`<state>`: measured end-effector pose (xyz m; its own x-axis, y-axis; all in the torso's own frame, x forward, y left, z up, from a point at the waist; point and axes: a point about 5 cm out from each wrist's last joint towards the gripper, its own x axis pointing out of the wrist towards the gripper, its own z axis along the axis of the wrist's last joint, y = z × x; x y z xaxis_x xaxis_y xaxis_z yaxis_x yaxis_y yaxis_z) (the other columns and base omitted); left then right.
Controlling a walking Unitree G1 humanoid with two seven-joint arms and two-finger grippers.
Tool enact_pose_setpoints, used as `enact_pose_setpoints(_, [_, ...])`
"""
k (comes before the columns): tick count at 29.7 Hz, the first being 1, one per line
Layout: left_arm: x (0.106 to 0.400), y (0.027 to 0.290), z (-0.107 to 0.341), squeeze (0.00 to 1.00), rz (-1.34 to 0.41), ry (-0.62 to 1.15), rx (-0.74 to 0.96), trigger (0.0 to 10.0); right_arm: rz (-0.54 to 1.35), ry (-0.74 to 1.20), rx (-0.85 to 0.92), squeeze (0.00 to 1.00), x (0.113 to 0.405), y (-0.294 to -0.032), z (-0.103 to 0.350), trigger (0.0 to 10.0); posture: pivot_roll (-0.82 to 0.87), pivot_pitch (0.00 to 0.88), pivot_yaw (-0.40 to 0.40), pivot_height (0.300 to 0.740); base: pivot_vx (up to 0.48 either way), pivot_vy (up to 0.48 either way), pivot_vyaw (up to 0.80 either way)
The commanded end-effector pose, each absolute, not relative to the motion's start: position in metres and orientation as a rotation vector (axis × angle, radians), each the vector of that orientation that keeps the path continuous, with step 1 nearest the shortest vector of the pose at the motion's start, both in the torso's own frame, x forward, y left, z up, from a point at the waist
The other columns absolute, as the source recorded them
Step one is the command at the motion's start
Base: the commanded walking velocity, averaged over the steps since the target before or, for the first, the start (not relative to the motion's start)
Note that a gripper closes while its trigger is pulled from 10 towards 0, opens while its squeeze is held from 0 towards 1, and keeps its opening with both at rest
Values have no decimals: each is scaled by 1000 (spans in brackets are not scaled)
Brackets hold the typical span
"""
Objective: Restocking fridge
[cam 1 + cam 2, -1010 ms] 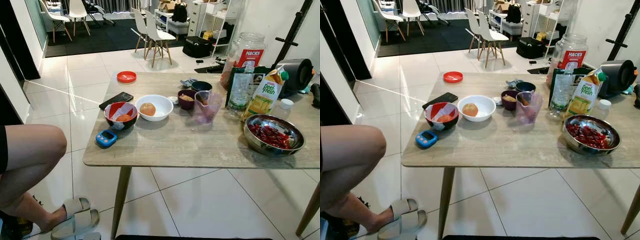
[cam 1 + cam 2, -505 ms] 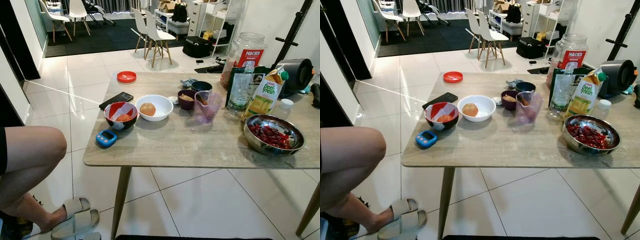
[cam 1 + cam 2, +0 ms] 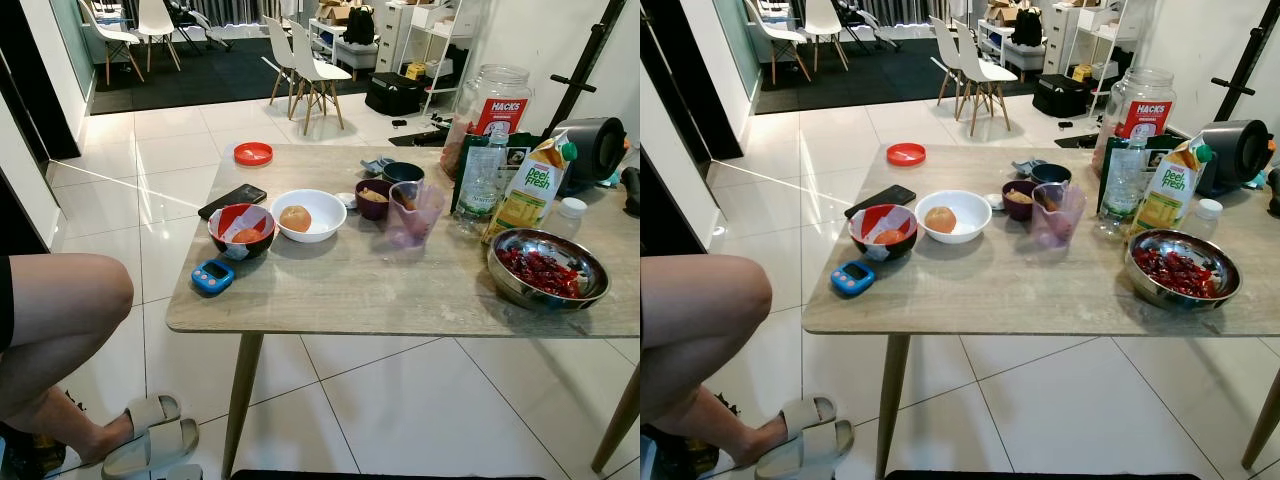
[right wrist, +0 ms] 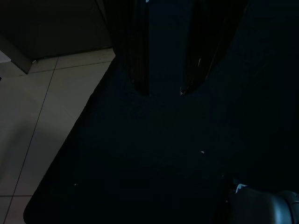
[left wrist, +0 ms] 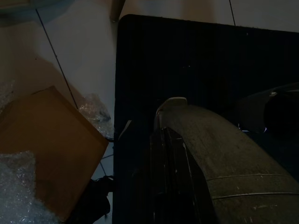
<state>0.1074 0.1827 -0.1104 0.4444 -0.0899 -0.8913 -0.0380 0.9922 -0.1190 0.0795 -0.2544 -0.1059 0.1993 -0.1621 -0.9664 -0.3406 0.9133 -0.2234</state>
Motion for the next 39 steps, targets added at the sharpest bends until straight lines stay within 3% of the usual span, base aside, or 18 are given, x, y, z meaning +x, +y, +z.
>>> enact_pose_setpoints(1, [97, 172, -114, 0, -61, 1159, -142, 10000, 122, 1369, -432, 0, 80, -254, -106, 10000, -67, 0, -35, 740, 0, 0, 0])
enact_pose_setpoints(39, [95, 166, -115, 0, -74, 1163, -150, 10000, 119, 1371, -431, 0, 80, -256, -105, 10000, -69, 0, -47, 740, 0, 0, 0])
